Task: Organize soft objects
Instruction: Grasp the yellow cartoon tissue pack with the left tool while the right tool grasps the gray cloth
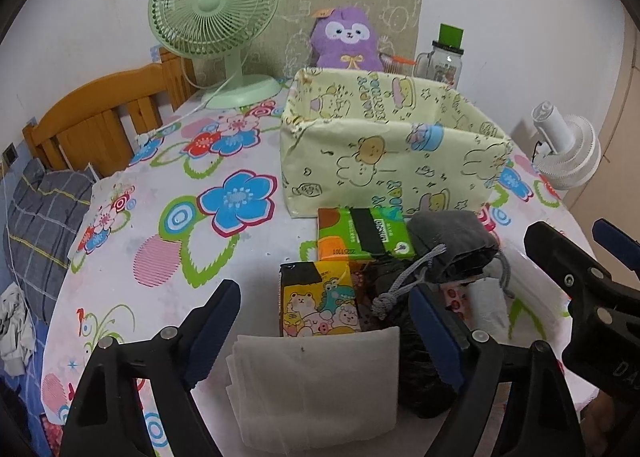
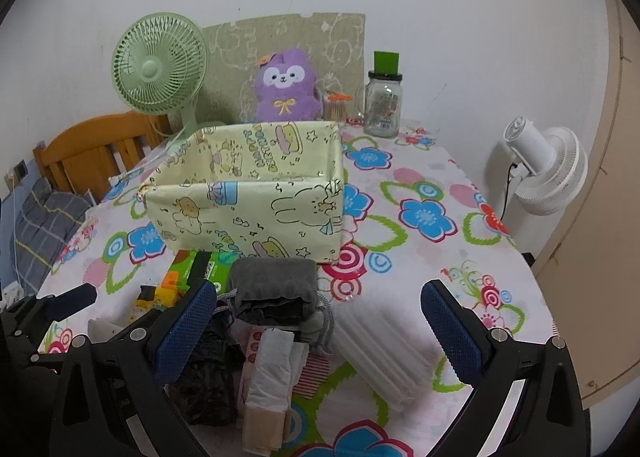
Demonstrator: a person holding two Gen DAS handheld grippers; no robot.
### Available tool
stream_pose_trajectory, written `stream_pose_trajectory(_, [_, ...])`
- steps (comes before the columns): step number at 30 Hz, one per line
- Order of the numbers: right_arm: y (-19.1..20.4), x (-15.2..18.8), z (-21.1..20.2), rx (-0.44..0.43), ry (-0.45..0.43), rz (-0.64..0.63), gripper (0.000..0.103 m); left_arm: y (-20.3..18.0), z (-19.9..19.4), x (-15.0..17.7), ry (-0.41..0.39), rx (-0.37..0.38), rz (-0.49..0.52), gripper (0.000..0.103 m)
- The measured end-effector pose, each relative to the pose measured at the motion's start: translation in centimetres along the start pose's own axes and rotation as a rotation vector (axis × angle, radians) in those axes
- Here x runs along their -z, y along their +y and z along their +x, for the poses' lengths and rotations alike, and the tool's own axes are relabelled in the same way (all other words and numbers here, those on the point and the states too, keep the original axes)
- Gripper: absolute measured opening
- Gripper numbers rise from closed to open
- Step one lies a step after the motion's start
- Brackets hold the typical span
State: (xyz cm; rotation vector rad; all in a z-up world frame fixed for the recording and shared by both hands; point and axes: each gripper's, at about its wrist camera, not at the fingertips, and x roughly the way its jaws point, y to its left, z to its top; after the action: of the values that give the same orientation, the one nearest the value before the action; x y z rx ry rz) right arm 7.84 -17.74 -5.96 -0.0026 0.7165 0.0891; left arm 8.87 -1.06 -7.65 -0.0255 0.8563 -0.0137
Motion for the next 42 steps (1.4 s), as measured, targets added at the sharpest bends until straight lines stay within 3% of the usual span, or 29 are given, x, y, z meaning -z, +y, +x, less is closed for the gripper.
stream_pose_trajectory(30, [2.6, 0.0, 8.5, -0.021, 0.164, -0.038, 0.103, 1.3, 6.1, -0.2, 0.149, -0.004, -0.021, 0.077])
stream_pose_trajectory(34, [2.8, 0.4, 9.6, -0.031, 0.202, -0.038, 0.089, 1.2, 6.1, -0.2, 0.146, -0.009, -0.017, 0.073])
stream_pose_trajectory(39, [2.7, 0.7, 10.4, -0.078, 0.245, -0.006, 0.07, 1.4, 6.0, -0.4, 0.134, 0.0, -0.023, 0.057])
stream_pose_trajectory(42, [2.7, 0.7, 10.2, -0.083, 0.237, -0.009, 0.059, 1.7, 6.0, -0.4, 0.131, 0.015, -0.039, 0.054])
